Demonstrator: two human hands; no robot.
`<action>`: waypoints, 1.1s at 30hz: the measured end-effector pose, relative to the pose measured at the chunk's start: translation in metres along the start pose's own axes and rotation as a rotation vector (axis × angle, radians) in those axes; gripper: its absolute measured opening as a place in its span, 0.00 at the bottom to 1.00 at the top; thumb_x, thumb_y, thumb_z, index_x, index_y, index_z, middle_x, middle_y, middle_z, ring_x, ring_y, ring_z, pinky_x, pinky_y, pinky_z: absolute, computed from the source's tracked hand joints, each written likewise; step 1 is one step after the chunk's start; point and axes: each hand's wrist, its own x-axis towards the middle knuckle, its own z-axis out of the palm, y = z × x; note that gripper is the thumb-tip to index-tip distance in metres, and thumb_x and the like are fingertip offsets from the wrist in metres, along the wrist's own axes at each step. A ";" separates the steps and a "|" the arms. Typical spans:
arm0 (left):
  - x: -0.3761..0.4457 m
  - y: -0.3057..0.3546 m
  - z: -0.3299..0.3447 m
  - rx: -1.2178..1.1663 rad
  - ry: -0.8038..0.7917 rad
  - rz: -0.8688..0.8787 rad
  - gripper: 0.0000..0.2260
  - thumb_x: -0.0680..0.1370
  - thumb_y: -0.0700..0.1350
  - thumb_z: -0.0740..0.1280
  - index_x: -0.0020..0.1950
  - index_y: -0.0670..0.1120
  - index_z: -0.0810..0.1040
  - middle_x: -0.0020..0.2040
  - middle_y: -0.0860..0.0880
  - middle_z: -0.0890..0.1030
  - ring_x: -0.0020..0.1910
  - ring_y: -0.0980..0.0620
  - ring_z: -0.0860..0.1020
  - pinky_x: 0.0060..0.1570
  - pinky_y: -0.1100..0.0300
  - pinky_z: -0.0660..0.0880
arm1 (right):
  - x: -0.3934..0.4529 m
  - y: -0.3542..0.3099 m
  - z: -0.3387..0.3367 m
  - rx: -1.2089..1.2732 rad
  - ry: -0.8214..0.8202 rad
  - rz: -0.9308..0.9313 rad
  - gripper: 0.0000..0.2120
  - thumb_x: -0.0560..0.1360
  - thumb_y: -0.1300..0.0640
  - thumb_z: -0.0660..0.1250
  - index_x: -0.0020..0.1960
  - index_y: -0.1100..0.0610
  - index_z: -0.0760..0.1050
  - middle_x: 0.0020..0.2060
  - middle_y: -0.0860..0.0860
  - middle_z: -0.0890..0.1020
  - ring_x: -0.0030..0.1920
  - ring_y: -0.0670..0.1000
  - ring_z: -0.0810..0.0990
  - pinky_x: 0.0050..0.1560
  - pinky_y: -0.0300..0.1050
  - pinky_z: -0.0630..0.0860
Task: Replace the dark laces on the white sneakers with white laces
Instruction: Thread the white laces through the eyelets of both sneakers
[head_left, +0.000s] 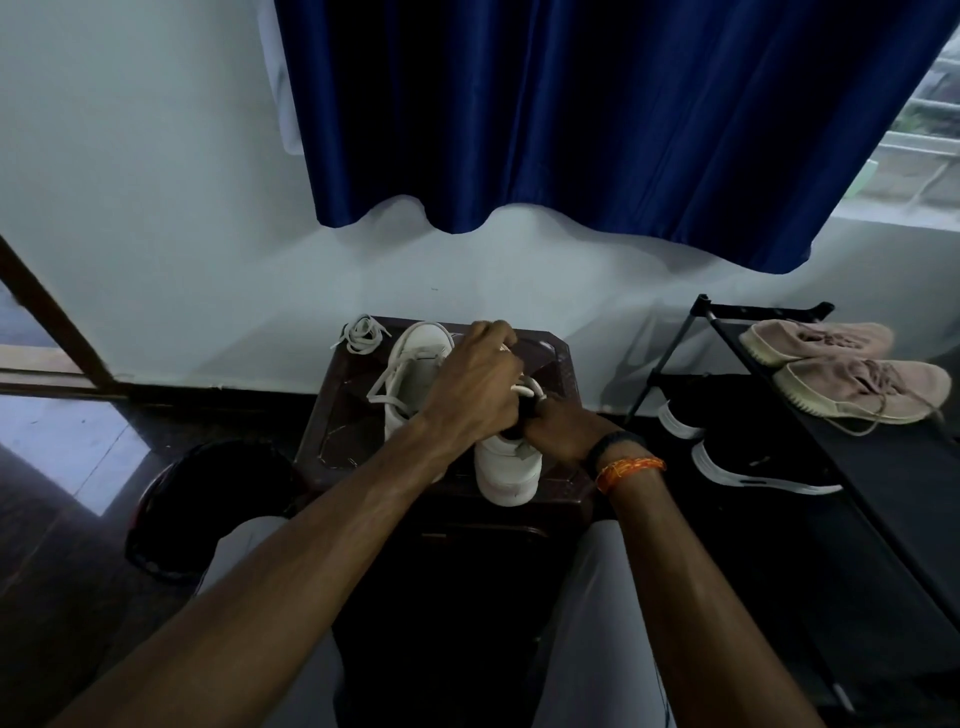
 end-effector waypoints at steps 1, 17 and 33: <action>-0.002 0.000 0.002 -0.003 -0.011 -0.004 0.04 0.66 0.38 0.72 0.40 0.42 0.82 0.55 0.44 0.78 0.56 0.44 0.75 0.46 0.51 0.77 | 0.000 0.001 0.000 0.006 0.027 0.003 0.15 0.82 0.57 0.59 0.64 0.60 0.77 0.63 0.59 0.79 0.63 0.59 0.76 0.61 0.46 0.71; -0.005 -0.002 0.007 -0.074 0.024 -0.034 0.05 0.70 0.36 0.69 0.42 0.43 0.75 0.44 0.46 0.77 0.49 0.44 0.74 0.37 0.54 0.71 | -0.010 0.018 -0.007 0.216 0.648 -0.061 0.10 0.63 0.62 0.80 0.39 0.50 0.85 0.36 0.44 0.86 0.40 0.44 0.84 0.43 0.40 0.80; 0.011 -0.015 -0.002 -0.265 -0.140 -0.125 0.05 0.66 0.37 0.73 0.33 0.41 0.77 0.46 0.46 0.79 0.46 0.48 0.78 0.44 0.47 0.77 | 0.022 -0.002 0.007 -0.126 0.616 0.195 0.12 0.73 0.55 0.69 0.55 0.55 0.76 0.51 0.58 0.82 0.49 0.63 0.82 0.41 0.48 0.74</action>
